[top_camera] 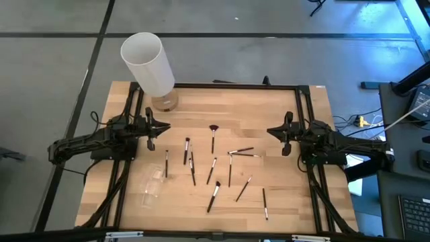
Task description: Put items in baskets/containers
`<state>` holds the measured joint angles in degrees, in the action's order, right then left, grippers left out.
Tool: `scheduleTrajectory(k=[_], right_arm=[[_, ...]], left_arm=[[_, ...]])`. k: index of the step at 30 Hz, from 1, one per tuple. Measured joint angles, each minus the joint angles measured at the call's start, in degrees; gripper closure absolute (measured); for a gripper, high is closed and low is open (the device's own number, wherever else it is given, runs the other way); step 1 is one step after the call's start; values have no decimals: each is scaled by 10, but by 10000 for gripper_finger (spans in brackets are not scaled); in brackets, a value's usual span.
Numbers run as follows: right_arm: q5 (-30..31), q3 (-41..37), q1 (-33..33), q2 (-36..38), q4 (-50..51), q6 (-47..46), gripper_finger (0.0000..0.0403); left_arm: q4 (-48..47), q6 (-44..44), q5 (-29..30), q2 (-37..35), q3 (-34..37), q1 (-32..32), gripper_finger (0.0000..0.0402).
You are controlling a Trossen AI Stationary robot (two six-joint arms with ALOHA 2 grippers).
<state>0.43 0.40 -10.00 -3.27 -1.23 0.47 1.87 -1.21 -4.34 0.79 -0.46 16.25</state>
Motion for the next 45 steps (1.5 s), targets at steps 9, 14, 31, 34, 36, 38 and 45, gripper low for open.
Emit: scheduleTrajectory(k=[9, 14, 31, 34, 36, 38, 45], right_arm=[[0, 0, 0, 0, 0, 0, 375], [0, 0, 0, 0, 0, 0, 375], [0, 0, 0, 0, 0, 0, 375], [0, 0, 0, 0, -2, 0, 375], [0, 0, 0, 0, -2, -2, 375], [-1, 0, 0, 0, -2, -21, 375], [-4, 0, 0, 0, -63, -253, 375]], left_arm=[[0, 0, 0, 0, 0, 0, 362], [0, 0, 0, 0, 0, 0, 363], [0, 0, 0, 0, 0, 0, 362], [0, 0, 0, 0, 0, 0, 360], [0, 0, 0, 0, 0, 0, 359], [3, -6, 0, 0, 0, 0, 359], [97, 88, -7, 0, 0, 0, 361]])
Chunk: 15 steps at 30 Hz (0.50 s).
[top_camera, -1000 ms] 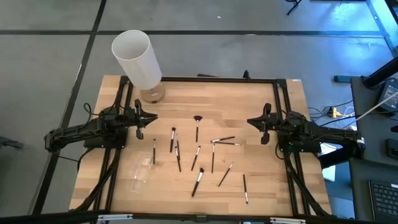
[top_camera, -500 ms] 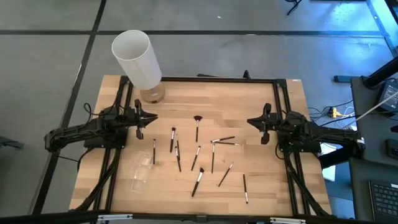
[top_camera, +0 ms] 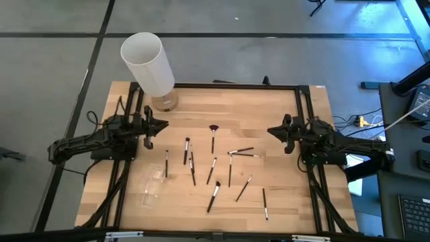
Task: Put items in baskets/containers
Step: Put the black blush brush into the transparent organizer
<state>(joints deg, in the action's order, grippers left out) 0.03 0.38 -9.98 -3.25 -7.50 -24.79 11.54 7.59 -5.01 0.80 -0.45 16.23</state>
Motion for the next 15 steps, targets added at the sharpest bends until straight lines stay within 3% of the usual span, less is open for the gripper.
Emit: scheduleTrajectory(k=[5, 10, 15], right_arm=[[59, 0, 0, 0, -88, -9, 375], [124, 0, 0, -13, -86, -17, 375], [198, 0, 0, -71, -86, -51, 375]], left_arm=[[36, 16, 14, 0, 0, 0, 359], [53, 50, 14, 0, 0, 0, 359], [50, 110, 42, 1, 0, 0, 359]])
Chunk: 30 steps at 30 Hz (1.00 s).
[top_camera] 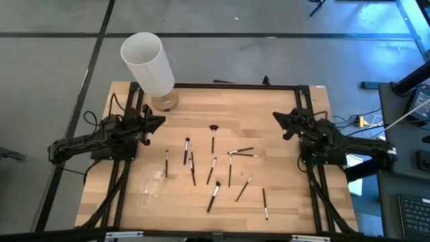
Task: Put items in baskets/containers
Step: Put the black blush brush into the transparent organizer
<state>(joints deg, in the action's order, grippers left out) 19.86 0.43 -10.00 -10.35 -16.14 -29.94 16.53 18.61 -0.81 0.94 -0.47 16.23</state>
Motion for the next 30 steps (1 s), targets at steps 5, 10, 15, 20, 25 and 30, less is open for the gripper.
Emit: scheduleTrajectory(k=[5, 10, 15, 20, 25, 30], right_arm=[[36, 41, 0, -83, 5, 0, 375], [94, 119, 0, -191, 25, 42, 375], [139, 228, -7, -293, 120, 82, 375], [140, 323, -32, -385, 263, 94, 363], [132, 339, -56, -444, 289, 92, 320], [65, 340, -91, -471, 283, 91, 275]], left_arm=[[-26, 72, 79, 35, 0, 0, 367], [-33, 130, 118, 110, -6, -14, 381], [-50, 200, 144, 231, -56, -72, 398], [-147, 303, 230, 378, -147, -149, 398], [-331, 379, 268, 502, -271, -179, 398], [-471, 407, 262, 609, -375, -163, 398]])
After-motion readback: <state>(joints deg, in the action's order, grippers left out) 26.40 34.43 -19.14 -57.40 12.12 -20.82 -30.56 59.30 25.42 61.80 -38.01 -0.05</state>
